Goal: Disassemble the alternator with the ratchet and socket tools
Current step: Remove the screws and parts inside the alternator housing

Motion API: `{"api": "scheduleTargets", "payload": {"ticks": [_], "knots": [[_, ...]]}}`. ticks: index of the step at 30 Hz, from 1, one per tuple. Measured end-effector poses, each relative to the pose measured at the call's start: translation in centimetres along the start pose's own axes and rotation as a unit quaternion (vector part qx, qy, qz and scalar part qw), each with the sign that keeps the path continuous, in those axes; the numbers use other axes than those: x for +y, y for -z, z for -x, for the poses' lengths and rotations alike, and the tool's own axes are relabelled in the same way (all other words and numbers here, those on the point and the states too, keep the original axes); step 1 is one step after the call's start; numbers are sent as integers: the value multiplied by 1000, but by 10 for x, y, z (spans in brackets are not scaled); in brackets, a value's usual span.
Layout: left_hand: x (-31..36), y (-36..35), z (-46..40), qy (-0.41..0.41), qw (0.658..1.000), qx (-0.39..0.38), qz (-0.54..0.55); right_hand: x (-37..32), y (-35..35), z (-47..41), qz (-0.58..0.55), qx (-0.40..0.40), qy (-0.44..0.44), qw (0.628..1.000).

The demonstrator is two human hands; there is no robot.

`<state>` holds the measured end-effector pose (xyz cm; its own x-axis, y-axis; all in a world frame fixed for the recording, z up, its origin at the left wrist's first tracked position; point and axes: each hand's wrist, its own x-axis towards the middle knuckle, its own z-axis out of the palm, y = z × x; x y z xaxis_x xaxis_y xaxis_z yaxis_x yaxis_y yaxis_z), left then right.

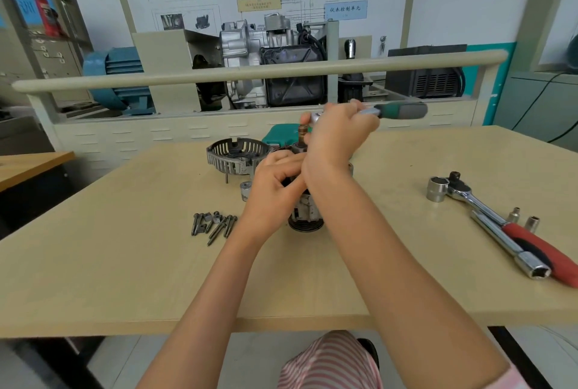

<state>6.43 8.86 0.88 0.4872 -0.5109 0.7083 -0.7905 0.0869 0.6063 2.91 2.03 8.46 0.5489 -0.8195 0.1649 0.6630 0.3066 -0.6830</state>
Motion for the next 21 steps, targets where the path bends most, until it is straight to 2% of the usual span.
{"api": "scheduleTargets", "payload": {"ticks": [1,3,5,7,9,10,13,15,16,18,21], "knots": [[0,0,0,1,1000,0,6,0,0,1,1,-4,5,1000],[0,-1,1,-7,1000,4,12,-5,-1,-4,49,-63,-79,994],[1,-1,1,-2,1000,6,3,-16,0,-14,68,-169,-231,956],[0,0,1,6,1000,7,8,-22,3,-22,41,-245,-320,914],[0,2,1,1,1000,4,11,-21,3,-21,34,-258,-326,909],[0,2,1,-7,1000,1,8,-20,3,-18,37,-238,-308,921],[1,2,0,-11,1000,-7,5,-8,-1,-9,40,-90,-156,983],[3,3,-1,4,1000,-8,10,-2,-1,-9,22,-8,-73,997],[3,3,-1,3,1000,-8,10,-1,0,-10,18,-2,-70,997],[2,2,-1,9,1000,-4,14,-7,1,-14,29,-58,-140,988],[2,3,-2,42,999,-2,21,-19,3,-23,40,-203,-288,935]]}}
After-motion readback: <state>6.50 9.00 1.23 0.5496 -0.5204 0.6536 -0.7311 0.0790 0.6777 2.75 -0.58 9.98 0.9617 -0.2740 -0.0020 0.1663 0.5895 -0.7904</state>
